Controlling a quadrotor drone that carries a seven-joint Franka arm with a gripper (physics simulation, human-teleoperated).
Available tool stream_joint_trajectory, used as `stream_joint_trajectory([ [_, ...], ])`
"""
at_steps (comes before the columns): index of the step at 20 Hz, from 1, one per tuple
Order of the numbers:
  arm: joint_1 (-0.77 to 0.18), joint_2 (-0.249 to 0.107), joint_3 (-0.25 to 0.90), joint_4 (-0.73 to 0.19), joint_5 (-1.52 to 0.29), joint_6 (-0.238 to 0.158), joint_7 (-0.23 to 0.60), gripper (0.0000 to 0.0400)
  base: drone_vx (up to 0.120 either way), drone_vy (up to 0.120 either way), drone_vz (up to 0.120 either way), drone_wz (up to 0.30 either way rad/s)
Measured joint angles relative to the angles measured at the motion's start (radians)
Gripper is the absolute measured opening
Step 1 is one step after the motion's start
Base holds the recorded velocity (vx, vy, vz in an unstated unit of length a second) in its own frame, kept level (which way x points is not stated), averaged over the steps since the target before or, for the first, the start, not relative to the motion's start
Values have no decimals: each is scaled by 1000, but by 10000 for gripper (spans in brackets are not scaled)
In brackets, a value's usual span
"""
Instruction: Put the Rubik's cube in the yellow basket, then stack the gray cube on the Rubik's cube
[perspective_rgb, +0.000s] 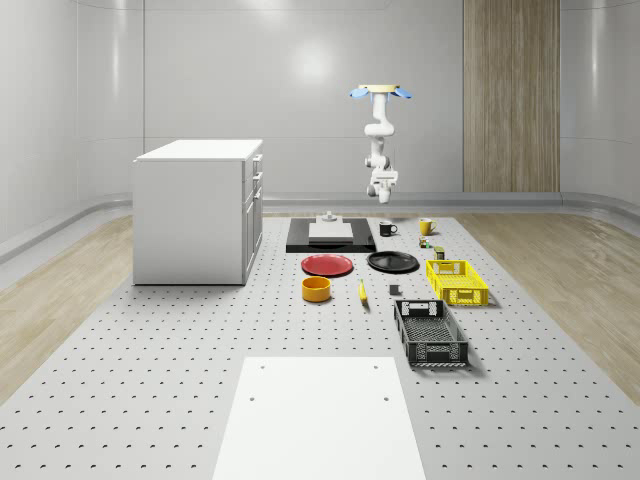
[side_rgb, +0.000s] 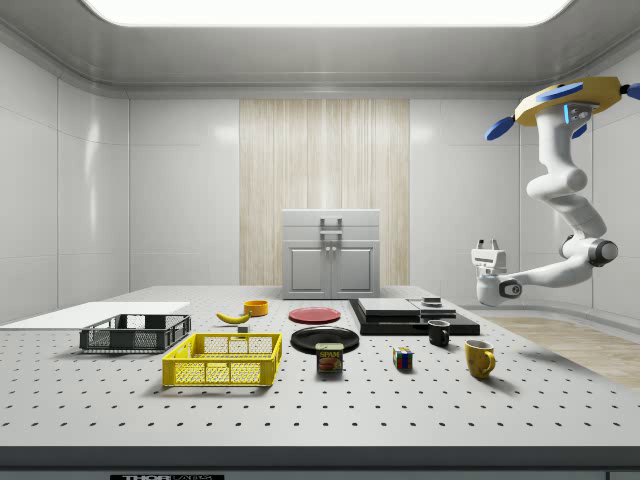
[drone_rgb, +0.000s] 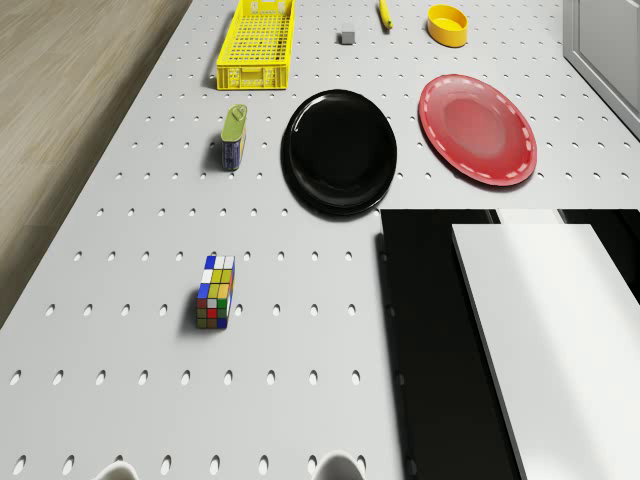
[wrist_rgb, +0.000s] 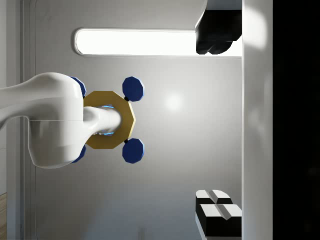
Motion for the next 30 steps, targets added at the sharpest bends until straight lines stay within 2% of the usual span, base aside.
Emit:
stream_joint_trajectory([
  [30,-12,-15,33,-14,-45,22,5,400,120,0,0,0],
])
